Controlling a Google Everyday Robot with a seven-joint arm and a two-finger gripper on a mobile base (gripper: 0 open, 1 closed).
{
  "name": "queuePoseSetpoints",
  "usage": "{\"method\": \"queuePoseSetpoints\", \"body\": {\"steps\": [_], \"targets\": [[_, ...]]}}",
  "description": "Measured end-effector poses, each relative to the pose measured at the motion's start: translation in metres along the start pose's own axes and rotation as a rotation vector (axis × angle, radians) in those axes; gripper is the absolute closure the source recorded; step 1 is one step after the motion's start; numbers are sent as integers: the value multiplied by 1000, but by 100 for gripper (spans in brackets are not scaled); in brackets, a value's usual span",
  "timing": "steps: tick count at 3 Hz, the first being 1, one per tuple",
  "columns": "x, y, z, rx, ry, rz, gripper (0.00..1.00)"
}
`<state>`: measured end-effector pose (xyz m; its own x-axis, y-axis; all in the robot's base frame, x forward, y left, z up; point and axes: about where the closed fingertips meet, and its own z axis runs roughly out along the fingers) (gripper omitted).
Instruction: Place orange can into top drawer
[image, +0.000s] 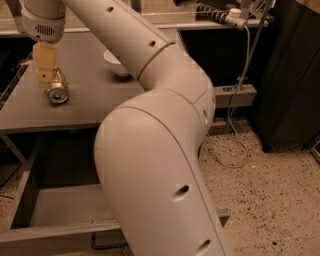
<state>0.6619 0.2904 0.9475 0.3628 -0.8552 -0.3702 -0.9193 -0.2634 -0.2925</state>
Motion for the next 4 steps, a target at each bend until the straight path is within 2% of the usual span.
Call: {"method": "queuePoseSetpoints", "body": {"steps": [1, 2, 4], "targets": [[-10, -10, 30, -32, -18, -28, 0], [-11, -10, 31, -31, -18, -28, 0], [12, -28, 54, -42, 16, -18, 0]]}}
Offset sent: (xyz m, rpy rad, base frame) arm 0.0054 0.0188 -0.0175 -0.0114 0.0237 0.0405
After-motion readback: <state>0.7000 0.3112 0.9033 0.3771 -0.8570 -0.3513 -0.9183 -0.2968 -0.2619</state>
